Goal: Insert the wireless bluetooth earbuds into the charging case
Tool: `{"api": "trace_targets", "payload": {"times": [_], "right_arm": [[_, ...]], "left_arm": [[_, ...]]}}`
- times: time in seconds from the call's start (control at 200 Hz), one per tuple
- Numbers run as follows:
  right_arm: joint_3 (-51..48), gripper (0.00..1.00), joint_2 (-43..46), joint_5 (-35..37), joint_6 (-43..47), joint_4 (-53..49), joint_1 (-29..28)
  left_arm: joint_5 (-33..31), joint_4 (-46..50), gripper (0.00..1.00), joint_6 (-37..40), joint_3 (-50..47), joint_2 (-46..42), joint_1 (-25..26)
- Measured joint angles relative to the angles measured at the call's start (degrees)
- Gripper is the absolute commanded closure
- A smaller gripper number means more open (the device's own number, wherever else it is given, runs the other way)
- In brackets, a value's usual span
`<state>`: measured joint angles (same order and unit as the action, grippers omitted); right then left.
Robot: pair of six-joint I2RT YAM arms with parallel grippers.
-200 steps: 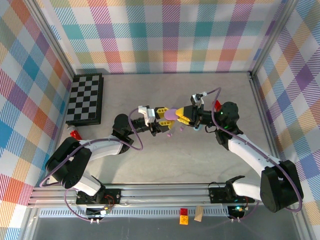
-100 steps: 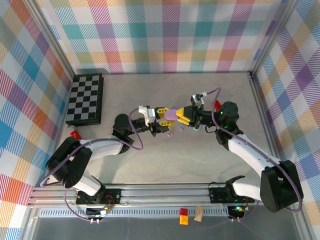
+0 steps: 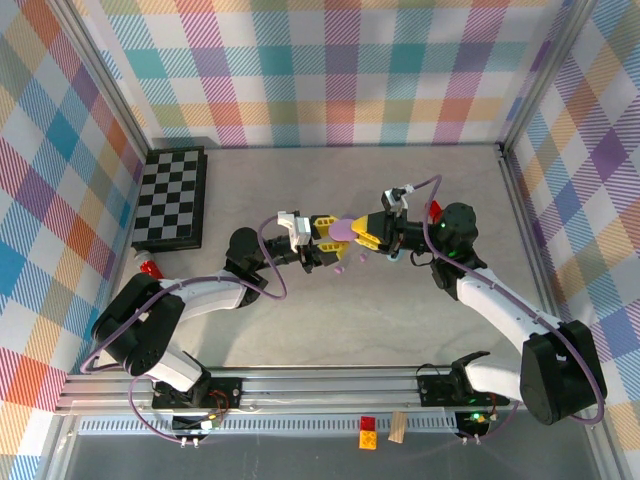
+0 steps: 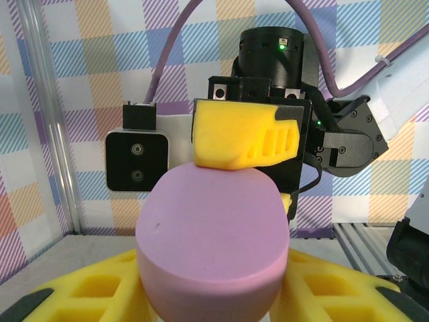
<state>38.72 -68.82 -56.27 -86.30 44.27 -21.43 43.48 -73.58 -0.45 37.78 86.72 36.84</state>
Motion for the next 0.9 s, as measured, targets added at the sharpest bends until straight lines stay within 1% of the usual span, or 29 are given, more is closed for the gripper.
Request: {"api": "trace_targets", "payload": {"times": [0.085,0.115,0.155,0.185,0.32,0.45,0.525,0.575,0.64,0.72,0.785,0.9], "right_arm": [[0.17,0.88,0.07,0.00,0.31,-0.68,0.00],[0.26,0.84,0.13,0.00,0.55,-1.09,0.00],[0.39,0.75,0.33,0.02,1.09,-1.88,0.00],[0.50,0.70,0.48,0.02,1.44,-2.43,0.00],[0.98,0.52,0.94,0.35,3.43,-5.31,0.00],[1.20,0.39,1.18,1.11,6.10,-9.01,0.00],[1.60,0.33,2.03,1.95,8.74,-13.05,0.02],[2.10,0.31,2.93,2.56,11.10,-16.33,0.15],[2.73,0.29,4.52,3.19,14.40,-20.33,0.63],[4.33,0.23,6.51,4.59,20.46,-27.04,1.40],[7.06,0.20,7.98,6.67,27.69,-34.71,1.62],[11.76,0.17,11.50,11.23,44.09,-47.43,1.62]], "left_arm": [[0.04,0.02,0.63,-0.07,0.00,0.07,-0.02],[0.04,0.04,0.63,-0.09,0.00,0.07,-0.02],[0.07,0.09,0.63,-0.09,0.00,0.07,-0.02],[0.13,0.11,0.63,-0.11,0.00,0.07,-0.02],[0.61,0.04,0.63,-0.02,0.00,0.07,0.07],[0.68,0.94,0.63,0.35,0.00,-0.13,0.15],[0.74,2.45,0.62,1.07,-0.07,-0.85,0.15],[0.90,3.78,0.62,1.57,-0.15,-1.68,0.15],[1.07,5.73,0.62,2.36,-0.50,-3.10,0.15],[1.07,8.72,0.62,3.37,-1.31,-5.40,0.15],[1.07,10.32,0.62,3.76,-2.16,-7.02,0.15],[1.05,12.59,0.62,3.89,-4.35,-8.94,0.15]]}}
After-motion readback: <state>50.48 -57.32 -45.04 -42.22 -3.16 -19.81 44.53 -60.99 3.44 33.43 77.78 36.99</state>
